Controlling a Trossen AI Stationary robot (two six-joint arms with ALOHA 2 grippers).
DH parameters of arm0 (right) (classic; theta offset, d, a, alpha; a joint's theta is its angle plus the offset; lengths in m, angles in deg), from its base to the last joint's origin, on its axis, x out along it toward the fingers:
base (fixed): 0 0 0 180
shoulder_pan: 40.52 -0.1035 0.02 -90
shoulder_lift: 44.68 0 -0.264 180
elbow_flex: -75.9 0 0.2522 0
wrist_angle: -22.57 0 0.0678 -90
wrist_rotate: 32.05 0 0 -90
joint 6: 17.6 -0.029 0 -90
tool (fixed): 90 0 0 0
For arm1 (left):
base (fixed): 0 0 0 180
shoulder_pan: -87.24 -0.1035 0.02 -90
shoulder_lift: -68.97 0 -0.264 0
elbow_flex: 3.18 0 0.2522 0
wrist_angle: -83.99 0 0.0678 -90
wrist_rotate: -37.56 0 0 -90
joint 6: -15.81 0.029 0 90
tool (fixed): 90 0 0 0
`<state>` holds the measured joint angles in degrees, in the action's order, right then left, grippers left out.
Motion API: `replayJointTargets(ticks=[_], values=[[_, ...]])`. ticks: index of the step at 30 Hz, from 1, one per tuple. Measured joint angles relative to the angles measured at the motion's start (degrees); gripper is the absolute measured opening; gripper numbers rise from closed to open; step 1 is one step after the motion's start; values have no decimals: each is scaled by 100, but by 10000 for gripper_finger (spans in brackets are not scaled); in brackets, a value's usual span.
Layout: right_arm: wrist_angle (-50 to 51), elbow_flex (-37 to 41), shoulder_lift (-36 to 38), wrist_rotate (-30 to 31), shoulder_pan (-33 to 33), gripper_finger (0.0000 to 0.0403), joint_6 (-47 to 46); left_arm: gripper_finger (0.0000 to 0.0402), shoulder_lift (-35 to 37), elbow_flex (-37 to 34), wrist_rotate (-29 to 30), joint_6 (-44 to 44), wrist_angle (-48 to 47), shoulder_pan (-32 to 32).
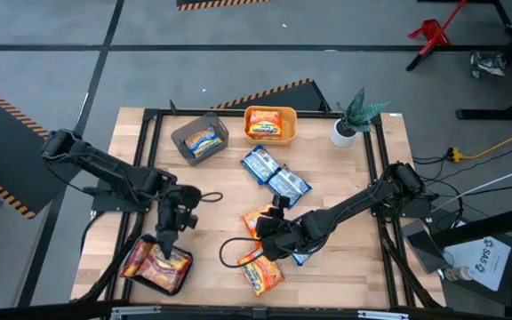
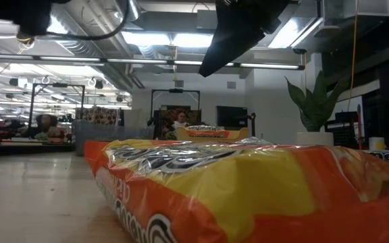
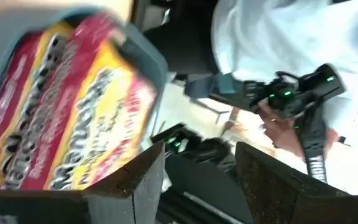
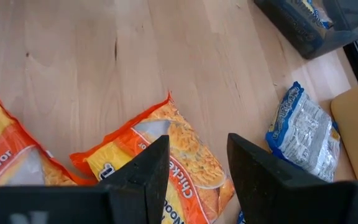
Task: Sort Maruchan noodles
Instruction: Put the pack of blue ramen noodle soup into the transparent black bin
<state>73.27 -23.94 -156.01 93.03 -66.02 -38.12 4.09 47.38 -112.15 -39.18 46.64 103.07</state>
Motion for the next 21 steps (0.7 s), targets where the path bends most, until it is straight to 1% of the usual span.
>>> replayJointTargets(ticks=[2, 5, 8, 11, 14, 15, 17, 19, 21], values=[[-174, 0, 0, -3, 0, 150, 117, 190, 2, 174, 1, 45, 20, -143], [-407, 0, 0, -12, 0, 150, 282, 190, 2, 451, 386, 182, 23, -126], [-401, 0, 1, 23, 0, 150, 309, 190, 2, 655, 847, 172, 23, 46], [-387, 4, 146, 98, 14, 150, 490, 190, 2, 759, 1580, 207, 32, 105], [-321, 2, 549, 378, 52, 150, 556, 190, 2, 827, 2532, 655, 48, -28], [-230, 2, 711, 549, 80, 150, 523, 190, 2, 833, 2975, 836, 75, -90], [32, 0, 1061, 923, 76, 150, 320, 190, 2, 835, 4085, 1083, 40, -185], [447, -2, 1406, 1316, 76, 150, -38, 190, 2, 835, 5148, 1193, 19, -228], [1014, -3, 1742, 1595, 76, 150, -536, 190, 2, 835, 6011, 1207, 10, -266]])
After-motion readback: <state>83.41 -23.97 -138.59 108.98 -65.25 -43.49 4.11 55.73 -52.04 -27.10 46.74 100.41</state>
